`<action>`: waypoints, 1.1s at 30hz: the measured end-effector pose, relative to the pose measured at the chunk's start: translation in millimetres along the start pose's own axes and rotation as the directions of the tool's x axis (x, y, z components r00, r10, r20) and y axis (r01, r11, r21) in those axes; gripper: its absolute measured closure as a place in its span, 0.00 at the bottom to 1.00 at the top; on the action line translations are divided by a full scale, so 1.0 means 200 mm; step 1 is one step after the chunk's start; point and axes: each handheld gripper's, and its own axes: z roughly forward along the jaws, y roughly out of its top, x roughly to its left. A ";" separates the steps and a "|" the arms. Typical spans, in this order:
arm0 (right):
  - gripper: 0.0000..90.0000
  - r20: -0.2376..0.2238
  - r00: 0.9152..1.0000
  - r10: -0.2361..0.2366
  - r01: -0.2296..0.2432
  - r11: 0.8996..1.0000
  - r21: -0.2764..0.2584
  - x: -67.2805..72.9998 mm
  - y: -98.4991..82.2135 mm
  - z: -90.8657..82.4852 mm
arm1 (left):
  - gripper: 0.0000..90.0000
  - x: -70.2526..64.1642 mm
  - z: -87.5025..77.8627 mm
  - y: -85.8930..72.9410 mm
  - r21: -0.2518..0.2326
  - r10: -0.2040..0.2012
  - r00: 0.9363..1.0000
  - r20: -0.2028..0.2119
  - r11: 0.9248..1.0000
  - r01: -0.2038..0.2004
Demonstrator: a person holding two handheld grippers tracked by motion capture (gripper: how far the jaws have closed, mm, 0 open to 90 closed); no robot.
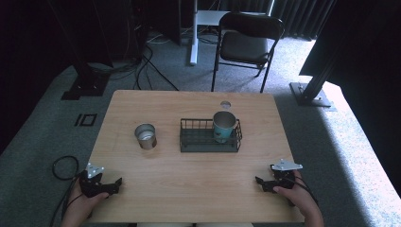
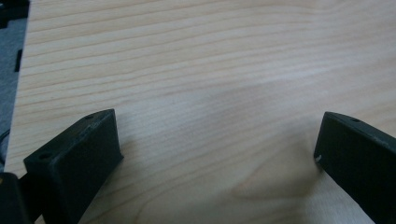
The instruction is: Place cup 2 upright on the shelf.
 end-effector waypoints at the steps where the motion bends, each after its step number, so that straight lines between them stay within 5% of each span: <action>1: 0.13 0.000 1.000 0.000 0.000 1.000 0.000 0.00 0.00 0.00 | 0.01 0.00 0.00 0.00 0.001 0.010 1.000 0.009 1.000 -0.010; 10: 0.13 0.000 1.000 0.000 0.000 1.000 0.000 0.00 0.00 0.00 | 0.01 0.00 -0.02 -0.02 0.002 0.066 0.997 0.035 0.998 -0.066; 33: 0.13 0.000 1.000 0.000 0.000 1.000 0.000 0.00 0.00 0.00 | 0.01 -0.09 0.01 0.10 -0.071 0.083 0.990 0.116 0.995 -0.075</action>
